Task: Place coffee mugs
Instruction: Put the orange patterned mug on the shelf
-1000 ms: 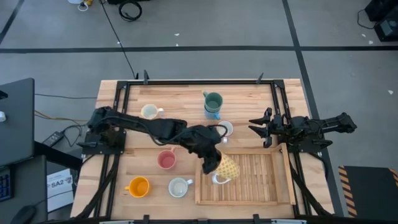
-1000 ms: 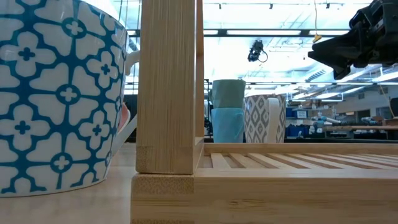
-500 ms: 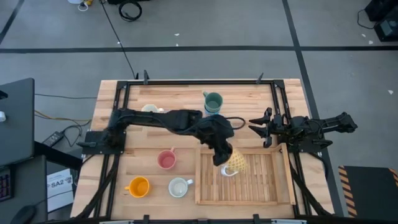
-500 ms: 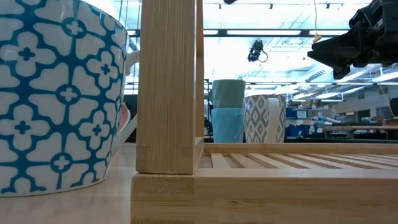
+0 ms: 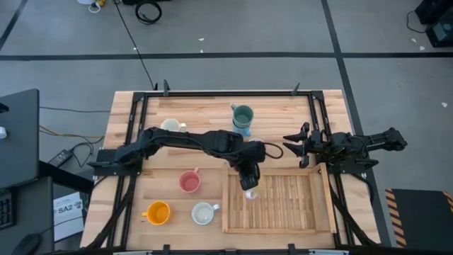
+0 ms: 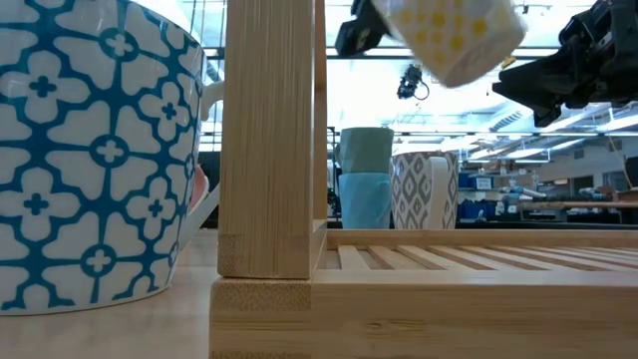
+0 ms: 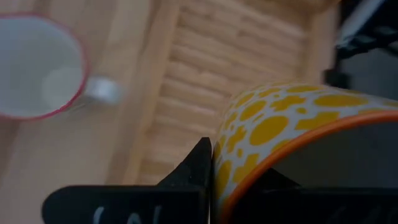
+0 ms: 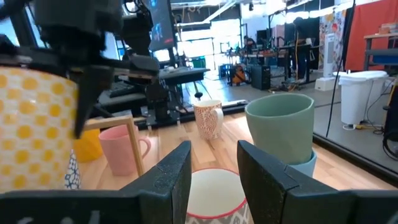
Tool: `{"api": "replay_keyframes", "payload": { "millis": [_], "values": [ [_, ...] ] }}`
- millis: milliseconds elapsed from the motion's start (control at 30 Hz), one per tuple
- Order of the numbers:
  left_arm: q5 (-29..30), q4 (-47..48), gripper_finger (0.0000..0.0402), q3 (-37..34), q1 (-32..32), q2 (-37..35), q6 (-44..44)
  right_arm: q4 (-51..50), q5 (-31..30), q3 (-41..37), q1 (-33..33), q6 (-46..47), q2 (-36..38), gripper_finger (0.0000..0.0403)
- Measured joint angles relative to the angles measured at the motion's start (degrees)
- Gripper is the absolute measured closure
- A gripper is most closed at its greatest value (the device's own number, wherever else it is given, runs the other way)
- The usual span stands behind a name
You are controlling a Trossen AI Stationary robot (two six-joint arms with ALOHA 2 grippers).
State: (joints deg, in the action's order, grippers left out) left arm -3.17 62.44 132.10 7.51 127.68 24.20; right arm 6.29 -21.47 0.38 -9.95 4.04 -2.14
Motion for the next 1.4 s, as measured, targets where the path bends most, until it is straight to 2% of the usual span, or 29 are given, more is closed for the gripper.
{"api": "replay_keyframes", "payload": {
  "millis": [200, 833, 1167, 1400],
  "values": [
    [4.46, 0.93, 0.0373, -1.45, 0.0, 0.04, 0.03, 0.1, 0.01, 0.0, 0.01, -0.17, -0.24, 0.0267],
    [5.05, 1.11, 0.0373, -3.53, -0.73, 6.62, -2.3, 0.49, 0.04, 0.0, 0.01, -0.17, -1.24, 0.0267],
    [7.27, 7.48, 0.0373, -3.53, -0.7, 9.35, -3.04, 0.49, 0.04, 0.0, 0.01, -0.17, -1.24, 0.0267],
    [8.46, 8.23, 0.0369, -3.53, -0.69, 9.35, -2.91, 0.52, 0.05, 0.0, 0.02, -0.17, -1.24, 0.0267]
  ]
}}
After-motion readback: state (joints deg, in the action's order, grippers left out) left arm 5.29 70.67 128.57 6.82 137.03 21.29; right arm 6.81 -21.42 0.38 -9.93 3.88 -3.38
